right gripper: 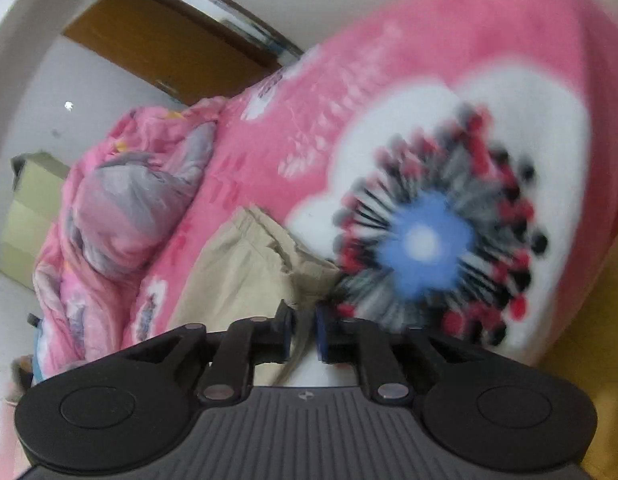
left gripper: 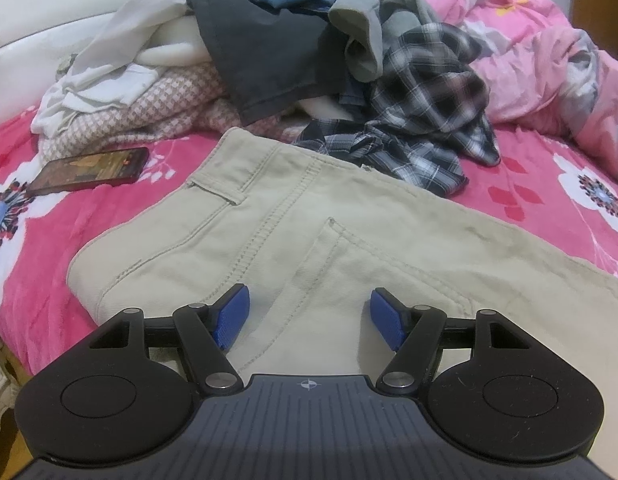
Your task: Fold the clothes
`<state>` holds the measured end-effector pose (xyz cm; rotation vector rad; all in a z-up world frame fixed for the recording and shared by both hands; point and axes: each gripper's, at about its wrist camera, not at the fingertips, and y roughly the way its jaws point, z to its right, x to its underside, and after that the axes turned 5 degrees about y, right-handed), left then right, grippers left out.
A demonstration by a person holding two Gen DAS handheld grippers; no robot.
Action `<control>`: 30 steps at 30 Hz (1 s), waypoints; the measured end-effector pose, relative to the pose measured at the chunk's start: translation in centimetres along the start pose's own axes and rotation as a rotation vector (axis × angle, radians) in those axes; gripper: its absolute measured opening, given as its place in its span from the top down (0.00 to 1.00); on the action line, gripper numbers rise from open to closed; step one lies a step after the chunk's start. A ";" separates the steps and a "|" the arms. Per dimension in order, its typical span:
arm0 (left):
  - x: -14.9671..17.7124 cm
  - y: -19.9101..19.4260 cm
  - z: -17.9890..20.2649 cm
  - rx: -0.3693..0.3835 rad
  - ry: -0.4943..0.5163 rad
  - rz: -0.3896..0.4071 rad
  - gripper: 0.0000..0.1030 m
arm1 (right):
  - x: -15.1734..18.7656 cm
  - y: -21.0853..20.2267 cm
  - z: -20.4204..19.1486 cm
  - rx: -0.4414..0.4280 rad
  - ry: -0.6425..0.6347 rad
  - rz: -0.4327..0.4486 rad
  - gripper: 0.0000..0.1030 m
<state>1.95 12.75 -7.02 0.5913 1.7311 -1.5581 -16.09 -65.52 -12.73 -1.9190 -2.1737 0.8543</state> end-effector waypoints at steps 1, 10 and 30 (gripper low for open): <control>0.0 0.0 -0.1 0.001 -0.006 0.000 0.34 | -0.4 -0.3 1.1 -0.055 0.075 -0.007 0.89; 0.4 0.0 -0.1 0.000 -0.003 0.021 0.34 | 5.3 -2.9 -8.8 -0.003 -0.493 0.169 0.82; 0.7 0.0 -0.4 0.017 -0.021 0.062 0.31 | 5.1 4.8 -15.3 0.070 -0.935 0.012 0.90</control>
